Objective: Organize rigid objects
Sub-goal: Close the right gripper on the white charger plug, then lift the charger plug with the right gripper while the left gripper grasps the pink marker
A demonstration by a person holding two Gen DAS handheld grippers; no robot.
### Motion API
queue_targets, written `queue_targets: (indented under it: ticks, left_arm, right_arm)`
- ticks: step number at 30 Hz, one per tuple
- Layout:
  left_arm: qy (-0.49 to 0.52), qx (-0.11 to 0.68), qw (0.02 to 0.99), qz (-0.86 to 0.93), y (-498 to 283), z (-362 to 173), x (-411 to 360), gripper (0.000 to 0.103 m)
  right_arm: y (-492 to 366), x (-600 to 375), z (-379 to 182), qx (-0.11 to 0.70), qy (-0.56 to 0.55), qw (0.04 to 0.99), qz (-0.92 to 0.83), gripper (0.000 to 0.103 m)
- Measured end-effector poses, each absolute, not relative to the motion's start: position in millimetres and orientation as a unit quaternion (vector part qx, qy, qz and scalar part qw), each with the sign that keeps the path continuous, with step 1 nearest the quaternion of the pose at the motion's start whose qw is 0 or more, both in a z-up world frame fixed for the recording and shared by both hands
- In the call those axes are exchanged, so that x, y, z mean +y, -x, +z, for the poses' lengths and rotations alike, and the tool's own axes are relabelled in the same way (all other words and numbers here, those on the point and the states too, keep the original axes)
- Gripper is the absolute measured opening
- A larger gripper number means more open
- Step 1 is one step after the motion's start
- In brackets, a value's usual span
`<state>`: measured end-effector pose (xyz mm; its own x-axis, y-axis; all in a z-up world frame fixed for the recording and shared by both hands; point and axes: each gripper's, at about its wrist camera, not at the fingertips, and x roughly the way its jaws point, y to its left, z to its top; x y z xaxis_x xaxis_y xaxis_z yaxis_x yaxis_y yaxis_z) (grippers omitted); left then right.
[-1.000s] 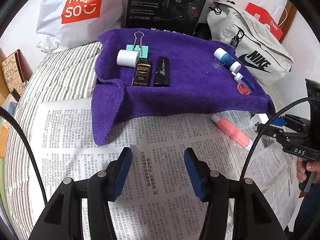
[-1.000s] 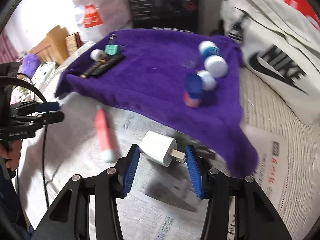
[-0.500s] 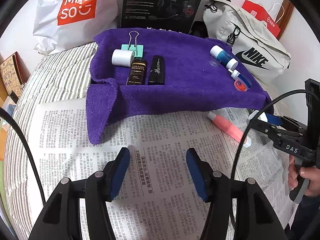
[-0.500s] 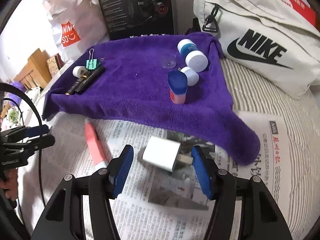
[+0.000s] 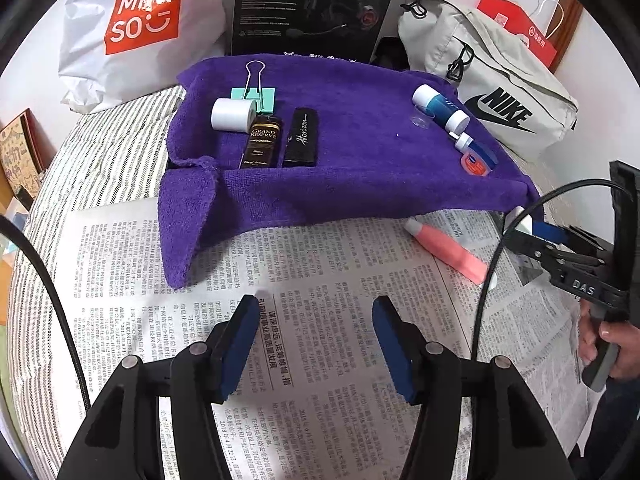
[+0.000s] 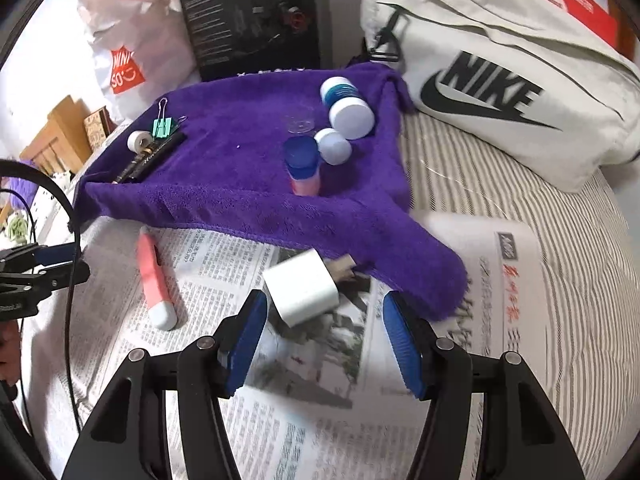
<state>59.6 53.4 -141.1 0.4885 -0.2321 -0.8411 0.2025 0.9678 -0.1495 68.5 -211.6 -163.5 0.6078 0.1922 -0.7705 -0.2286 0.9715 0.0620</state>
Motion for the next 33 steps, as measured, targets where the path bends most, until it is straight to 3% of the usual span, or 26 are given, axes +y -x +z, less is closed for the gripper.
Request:
queue_targets:
  ticks: [5,8,20,24,33]
  left_arm:
    - [0.012,0.491,0.862,-0.126,-59.2,-141.8,54.5,0.056]
    - [0.009,0.491,0.862,-0.125,-59.5,-142.6,52.9,0.057]
    - [0.005,0.490,0.863,-0.124,-59.8,-143.5,51.4,0.058]
    - [0.007,0.489,0.864,-0.119,-59.1,-143.0,50.2,0.058]
    - [0.014,0.482,0.868,-0.118,-54.8,-133.5,49.4,0.057]
  right_arm:
    - [-75.0,-201.1,-163.7,0.417,0.034,0.897,0.145,0.059]
    - [-72.6,-197.8,-161.9,0.428,0.039,0.891,0.149,0.049]
    - [-69.9,-191.0,-163.0,0.425,0.070,0.884,0.180,0.052]
    - [-64.6,-187.3,-164.0,0.417,0.075,0.890,0.170,0.044]
    - [-60.0,-212.2,-158.6,0.420,0.025,0.894,0.153,0.043]
